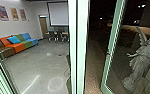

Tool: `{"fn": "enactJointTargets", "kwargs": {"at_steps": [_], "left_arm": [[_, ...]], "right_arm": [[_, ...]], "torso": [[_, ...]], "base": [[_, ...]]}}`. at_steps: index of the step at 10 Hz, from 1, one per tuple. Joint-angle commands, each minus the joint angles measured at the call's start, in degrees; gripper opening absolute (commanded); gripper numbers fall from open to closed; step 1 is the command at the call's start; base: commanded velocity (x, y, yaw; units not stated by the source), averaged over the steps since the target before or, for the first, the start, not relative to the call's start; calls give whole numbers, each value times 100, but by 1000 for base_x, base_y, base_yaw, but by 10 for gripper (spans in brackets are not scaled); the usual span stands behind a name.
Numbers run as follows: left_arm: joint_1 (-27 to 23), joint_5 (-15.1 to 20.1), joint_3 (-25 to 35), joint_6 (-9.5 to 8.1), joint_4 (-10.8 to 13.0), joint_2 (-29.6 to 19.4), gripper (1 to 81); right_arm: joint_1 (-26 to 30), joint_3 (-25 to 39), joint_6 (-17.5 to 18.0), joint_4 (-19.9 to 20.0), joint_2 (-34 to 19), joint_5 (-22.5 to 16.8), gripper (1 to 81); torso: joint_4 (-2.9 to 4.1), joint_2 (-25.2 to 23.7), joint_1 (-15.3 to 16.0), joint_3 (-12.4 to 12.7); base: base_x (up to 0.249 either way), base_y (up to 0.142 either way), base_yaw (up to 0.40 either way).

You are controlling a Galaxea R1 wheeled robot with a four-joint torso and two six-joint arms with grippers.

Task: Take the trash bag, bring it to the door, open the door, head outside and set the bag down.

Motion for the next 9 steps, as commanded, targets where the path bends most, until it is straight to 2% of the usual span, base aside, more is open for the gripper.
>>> {"fn": "enactJointTargets", "kwargs": {"at_steps": [1,4,9], "left_arm": [[-319,322,6,35,61,-42,10],[-319,322,6,26,87,-42,10],[-311,322,-3,18,70,-42,10]], "right_arm": [[257,72,-33,-118,47,-229,811],[275,63,-33,-109,47,-229,811],[231,45,-33,-126,47,-229,811]], "torso": [[0,0,0,0],[0,0,0,2],[0,-7,-11,5]], "base": [[-64,0,0],[-64,0,0],[0,0,0]]}}
